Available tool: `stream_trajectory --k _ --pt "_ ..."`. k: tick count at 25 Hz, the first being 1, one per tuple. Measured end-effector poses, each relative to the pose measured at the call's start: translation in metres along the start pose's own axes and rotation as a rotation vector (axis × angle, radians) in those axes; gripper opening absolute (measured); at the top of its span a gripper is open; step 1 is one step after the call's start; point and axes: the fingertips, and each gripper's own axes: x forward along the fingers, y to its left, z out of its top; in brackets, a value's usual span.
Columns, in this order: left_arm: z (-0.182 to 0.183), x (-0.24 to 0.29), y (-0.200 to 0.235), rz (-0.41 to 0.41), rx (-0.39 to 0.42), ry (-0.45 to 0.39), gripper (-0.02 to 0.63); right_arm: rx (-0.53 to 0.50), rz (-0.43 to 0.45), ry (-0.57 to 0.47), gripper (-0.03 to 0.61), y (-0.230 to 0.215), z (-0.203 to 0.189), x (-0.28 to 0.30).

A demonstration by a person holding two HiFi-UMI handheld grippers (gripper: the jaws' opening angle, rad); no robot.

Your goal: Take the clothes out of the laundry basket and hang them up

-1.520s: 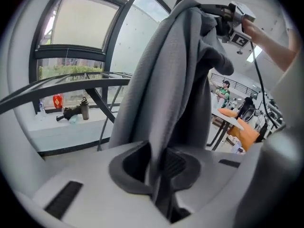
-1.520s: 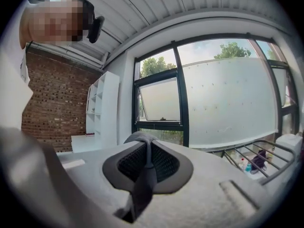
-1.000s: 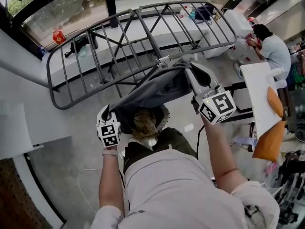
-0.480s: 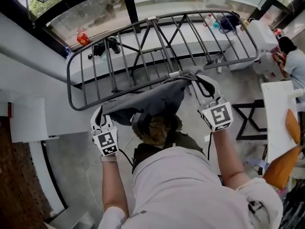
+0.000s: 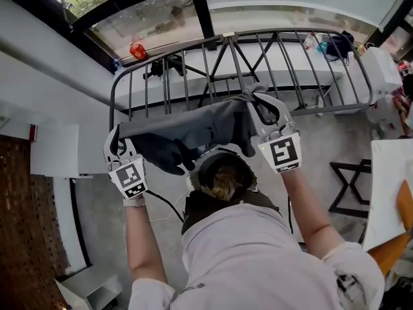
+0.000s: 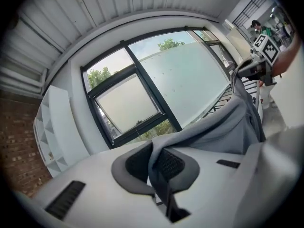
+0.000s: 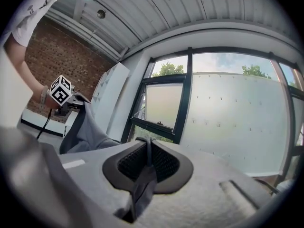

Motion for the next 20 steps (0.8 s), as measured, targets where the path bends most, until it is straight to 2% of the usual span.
stream_trajectory --k 5,11,16,20 --pt "0.026 0.044 0.031 0.019 0.052 -0.073 0.009 -0.032 -0.087 -0.043 0.031 -0.031 0.028 0.05" --pt "0.04 0.117 0.062 -0.05 0.063 -0.158 0.009 -0.102 -0.203 -0.039 0.031 -0.057 0.059 0.117" --pt "0.056 0.191 0.099 -0.089 0.0 -0.208 0.009 -0.156 -0.293 -0.036 0.031 -0.08 0.093 0.176" --pt "0.07 0.236 0.118 -0.103 -0.012 -0.239 0.009 -0.202 -0.349 -0.037 0.031 -0.094 0.117 0.211"
